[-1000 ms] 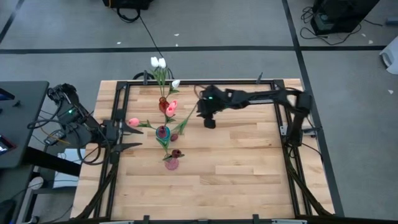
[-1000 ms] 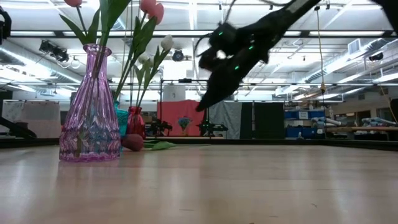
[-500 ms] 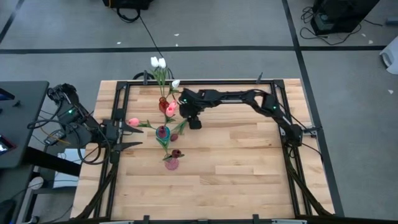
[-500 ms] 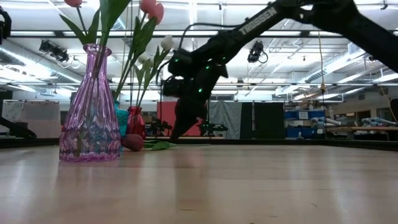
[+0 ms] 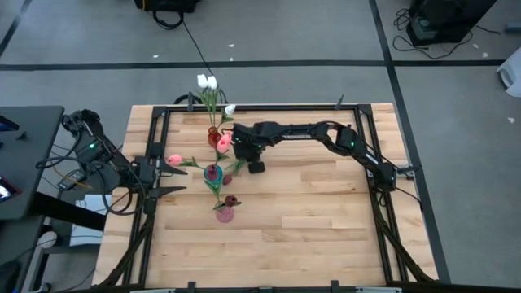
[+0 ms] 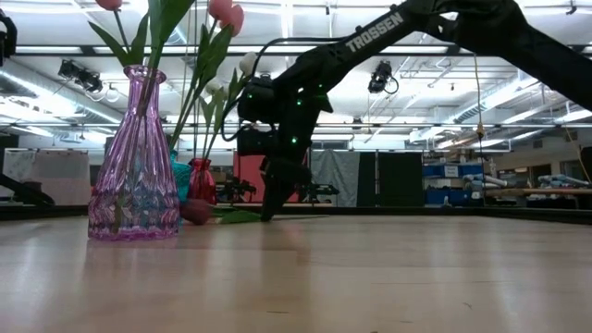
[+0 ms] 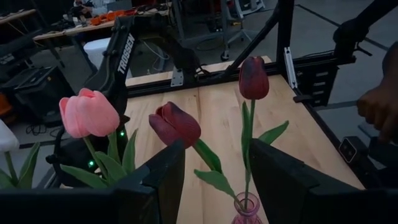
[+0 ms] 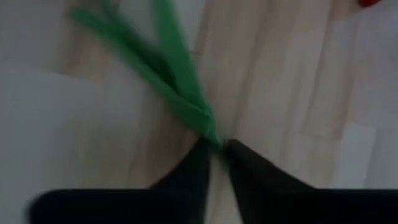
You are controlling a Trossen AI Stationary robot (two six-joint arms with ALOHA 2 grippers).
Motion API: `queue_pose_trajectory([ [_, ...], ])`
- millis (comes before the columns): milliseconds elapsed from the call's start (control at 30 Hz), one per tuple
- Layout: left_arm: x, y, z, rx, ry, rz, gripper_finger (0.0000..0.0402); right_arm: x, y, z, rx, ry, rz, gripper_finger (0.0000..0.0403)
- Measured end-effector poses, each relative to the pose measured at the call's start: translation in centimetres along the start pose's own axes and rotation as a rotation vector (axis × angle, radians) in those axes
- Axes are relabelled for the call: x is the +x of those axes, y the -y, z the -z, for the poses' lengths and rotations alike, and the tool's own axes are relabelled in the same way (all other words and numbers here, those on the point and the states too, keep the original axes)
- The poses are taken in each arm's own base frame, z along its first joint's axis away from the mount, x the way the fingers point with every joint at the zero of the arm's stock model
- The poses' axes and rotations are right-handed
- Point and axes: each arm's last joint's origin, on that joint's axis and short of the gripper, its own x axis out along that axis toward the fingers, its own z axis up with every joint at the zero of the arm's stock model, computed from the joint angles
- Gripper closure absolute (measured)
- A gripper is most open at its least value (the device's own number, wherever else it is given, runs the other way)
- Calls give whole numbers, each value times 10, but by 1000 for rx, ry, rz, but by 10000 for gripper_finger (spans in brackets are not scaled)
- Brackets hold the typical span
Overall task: Sort flowers into vase by color
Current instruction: Put the red flower into the pink vase
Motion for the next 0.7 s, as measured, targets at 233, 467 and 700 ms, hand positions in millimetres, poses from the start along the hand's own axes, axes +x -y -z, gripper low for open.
queue_pose_trajectory([
  [233, 0, 0, 0, -10, 2, 7, 218, -3, -5, 3, 9, -40, -53, 391],
  [467, 0, 1, -3, -34, 25, 6, 218, -34, -9, 14, 76, -127, -141, 398],
  [700, -1, 1, -7, -57, 54, 3, 218, -70, -8, 18, 130, -86, -224, 400],
])
